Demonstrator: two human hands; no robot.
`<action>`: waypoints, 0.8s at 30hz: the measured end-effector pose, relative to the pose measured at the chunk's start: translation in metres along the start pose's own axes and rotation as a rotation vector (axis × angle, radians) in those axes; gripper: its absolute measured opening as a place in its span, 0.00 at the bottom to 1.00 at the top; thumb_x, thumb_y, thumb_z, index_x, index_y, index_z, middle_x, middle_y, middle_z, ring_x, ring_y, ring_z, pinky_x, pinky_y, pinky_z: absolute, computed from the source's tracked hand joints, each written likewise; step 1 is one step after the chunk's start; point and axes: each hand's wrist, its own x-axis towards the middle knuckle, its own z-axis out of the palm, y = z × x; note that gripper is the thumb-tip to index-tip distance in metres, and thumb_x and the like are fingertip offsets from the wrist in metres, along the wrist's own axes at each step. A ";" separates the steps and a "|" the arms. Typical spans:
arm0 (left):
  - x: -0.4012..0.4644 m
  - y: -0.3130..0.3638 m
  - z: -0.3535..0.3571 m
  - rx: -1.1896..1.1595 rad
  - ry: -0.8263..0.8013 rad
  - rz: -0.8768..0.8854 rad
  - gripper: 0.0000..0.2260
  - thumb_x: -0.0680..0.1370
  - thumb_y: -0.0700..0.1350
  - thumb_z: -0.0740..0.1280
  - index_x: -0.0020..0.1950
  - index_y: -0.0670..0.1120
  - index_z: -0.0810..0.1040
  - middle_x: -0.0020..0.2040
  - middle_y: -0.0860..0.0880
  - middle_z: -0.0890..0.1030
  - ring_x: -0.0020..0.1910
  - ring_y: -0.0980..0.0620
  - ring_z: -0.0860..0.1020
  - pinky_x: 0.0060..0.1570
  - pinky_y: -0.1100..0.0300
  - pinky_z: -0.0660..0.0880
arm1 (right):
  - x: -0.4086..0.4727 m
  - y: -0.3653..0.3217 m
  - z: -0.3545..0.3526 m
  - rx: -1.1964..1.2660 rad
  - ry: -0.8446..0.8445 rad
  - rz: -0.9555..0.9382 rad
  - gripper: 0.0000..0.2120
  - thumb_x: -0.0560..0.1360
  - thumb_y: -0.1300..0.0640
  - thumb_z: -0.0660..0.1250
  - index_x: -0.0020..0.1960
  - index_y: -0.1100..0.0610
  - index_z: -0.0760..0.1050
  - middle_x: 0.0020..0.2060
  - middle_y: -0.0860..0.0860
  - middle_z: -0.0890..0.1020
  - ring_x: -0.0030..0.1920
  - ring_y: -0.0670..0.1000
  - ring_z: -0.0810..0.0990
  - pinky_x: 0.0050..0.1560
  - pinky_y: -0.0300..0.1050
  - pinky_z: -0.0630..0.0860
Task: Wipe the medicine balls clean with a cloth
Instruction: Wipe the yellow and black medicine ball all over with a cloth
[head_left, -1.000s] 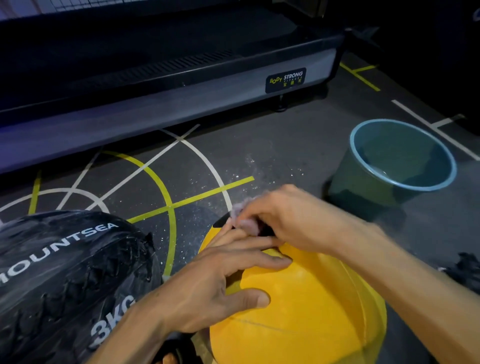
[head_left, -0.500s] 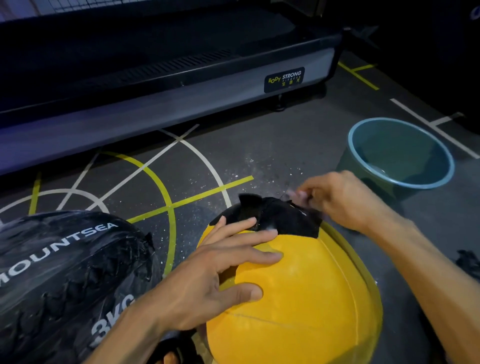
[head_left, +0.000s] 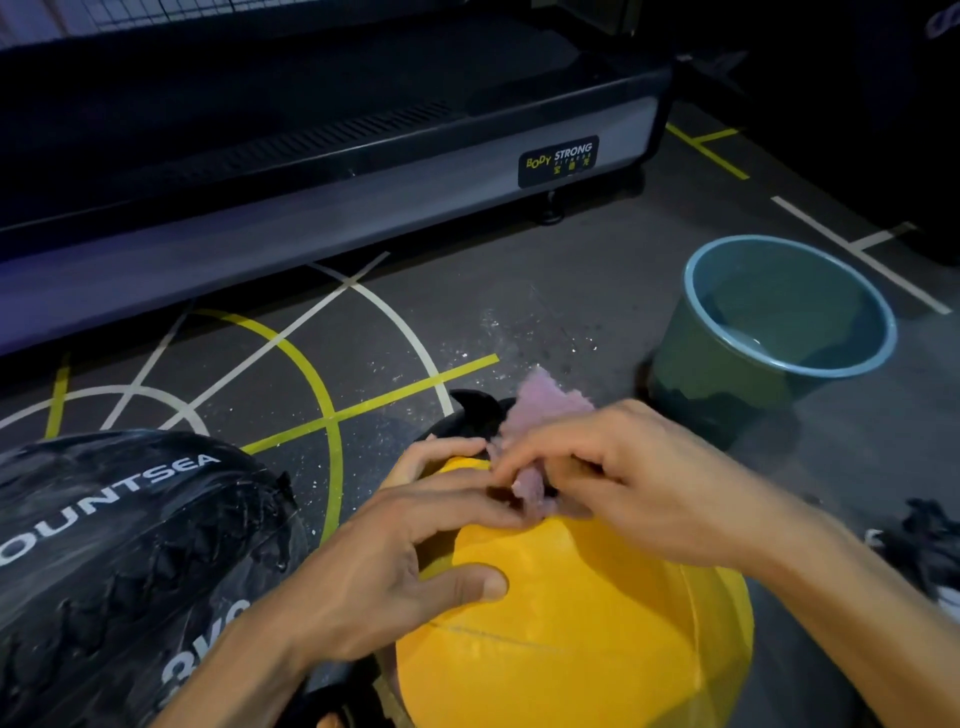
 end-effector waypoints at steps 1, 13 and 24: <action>-0.001 0.000 0.001 0.003 0.012 0.006 0.18 0.77 0.53 0.75 0.67 0.61 0.80 0.73 0.64 0.73 0.80 0.53 0.57 0.72 0.47 0.62 | 0.000 -0.002 -0.004 0.021 -0.066 0.009 0.15 0.82 0.64 0.63 0.55 0.46 0.83 0.39 0.38 0.84 0.40 0.41 0.83 0.41 0.34 0.76; -0.006 -0.002 0.007 -0.048 0.155 0.036 0.12 0.74 0.50 0.77 0.57 0.57 0.85 0.67 0.60 0.79 0.77 0.50 0.65 0.70 0.48 0.64 | 0.017 0.010 -0.010 0.140 -0.102 0.084 0.13 0.82 0.65 0.64 0.55 0.50 0.83 0.48 0.44 0.86 0.51 0.41 0.83 0.55 0.42 0.78; -0.003 -0.004 0.021 -0.020 0.395 0.029 0.15 0.72 0.60 0.76 0.41 0.56 0.72 0.53 0.56 0.73 0.58 0.46 0.72 0.57 0.57 0.70 | 0.036 0.008 0.005 -0.161 0.001 0.032 0.11 0.82 0.57 0.63 0.56 0.46 0.82 0.50 0.40 0.85 0.53 0.39 0.83 0.58 0.40 0.77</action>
